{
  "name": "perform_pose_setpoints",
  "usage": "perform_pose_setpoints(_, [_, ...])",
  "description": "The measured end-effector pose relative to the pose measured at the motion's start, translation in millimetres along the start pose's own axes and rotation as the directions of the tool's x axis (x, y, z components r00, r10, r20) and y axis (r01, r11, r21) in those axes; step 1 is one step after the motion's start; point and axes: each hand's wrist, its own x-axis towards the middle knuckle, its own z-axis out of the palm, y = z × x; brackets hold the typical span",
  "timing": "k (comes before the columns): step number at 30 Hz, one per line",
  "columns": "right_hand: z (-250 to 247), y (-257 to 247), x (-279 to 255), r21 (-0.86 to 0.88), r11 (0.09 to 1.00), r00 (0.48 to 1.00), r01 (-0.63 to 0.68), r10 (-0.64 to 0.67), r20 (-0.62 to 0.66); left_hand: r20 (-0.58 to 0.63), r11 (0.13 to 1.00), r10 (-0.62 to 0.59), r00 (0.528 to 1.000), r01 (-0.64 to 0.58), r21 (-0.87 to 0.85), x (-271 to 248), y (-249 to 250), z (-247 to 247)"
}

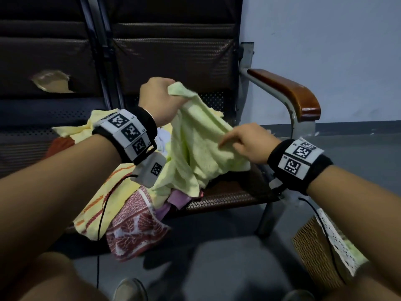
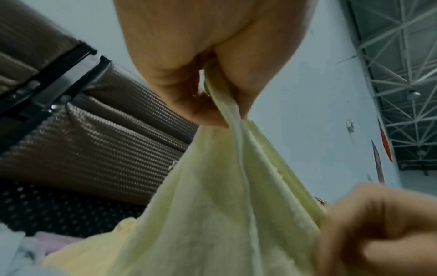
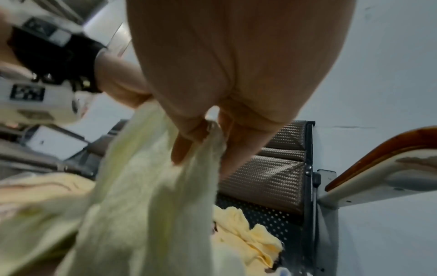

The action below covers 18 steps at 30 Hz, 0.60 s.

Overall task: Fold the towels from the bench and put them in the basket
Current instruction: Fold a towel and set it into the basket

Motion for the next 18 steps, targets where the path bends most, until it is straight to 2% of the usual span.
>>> perform_pose_setpoints(2, [3.6, 5.5, 0.5, -0.072, 0.992, 0.986, -0.101, 0.110, 0.128, -0.096, 0.999, -0.003, 0.995, 0.007, 0.043, 3.6, 1.6, -1.4])
perform_pose_setpoints(4, [3.1, 9.1, 1.5, -0.040, 0.984, 0.978, -0.173, 0.177, 0.112, -0.113, 0.995, -0.067, 0.991, 0.075, 0.066, 5.2, 1.5, -0.4])
perform_pose_setpoints(6, [0.1, 8.8, 4.0, 0.058, 0.978, 0.977, -0.201, 0.204, -0.052, -0.092, 0.983, -0.165, 0.982, 0.171, 0.061, 6.2, 0.8, 2.4])
perform_pose_setpoints(7, [-1.1, 6.1, 5.2, 0.108, 0.977, 0.968, -0.182, 0.198, -0.153, -0.066, 0.974, -0.226, 0.972, 0.227, 0.004, 6.7, 1.0, 3.2])
perform_pose_setpoints(9, [-2.0, -4.3, 6.6, 0.175, 0.980, 0.955, -0.097, 0.141, -0.261, 0.047, 0.900, -0.361, 0.931, 0.361, -0.244, 7.6, 4.4, 3.0])
perform_pose_setpoints(11, [1.6, -16.8, 7.0, 0.181, 0.983, 0.976, -0.026, 0.064, -0.206, 0.161, 0.741, -0.426, 0.890, 0.446, -0.502, 3.9, 10.9, 4.4])
perform_pose_setpoints(13, [7.0, -29.4, 6.0, 0.109, 0.994, 0.997, 0.006, 0.003, -0.080, 0.240, 0.622, -0.420, 0.875, 0.471, -0.625, -0.7, 18.7, 5.2])
perform_pose_setpoints(15, [13.8, -36.1, 6.5, 0.049, 0.998, 0.999, 0.033, -0.034, 0.020, 0.294, 0.560, -0.377, 0.878, 0.469, -0.683, -4.5, 25.4, 5.1])
perform_pose_setpoints(18, [21.5, -39.3, 7.2, 0.128, 0.992, 0.998, -0.022, 0.015, 0.053, 0.305, 0.505, -0.347, 0.887, 0.451, -0.736, -8.3, 32.3, 2.9])
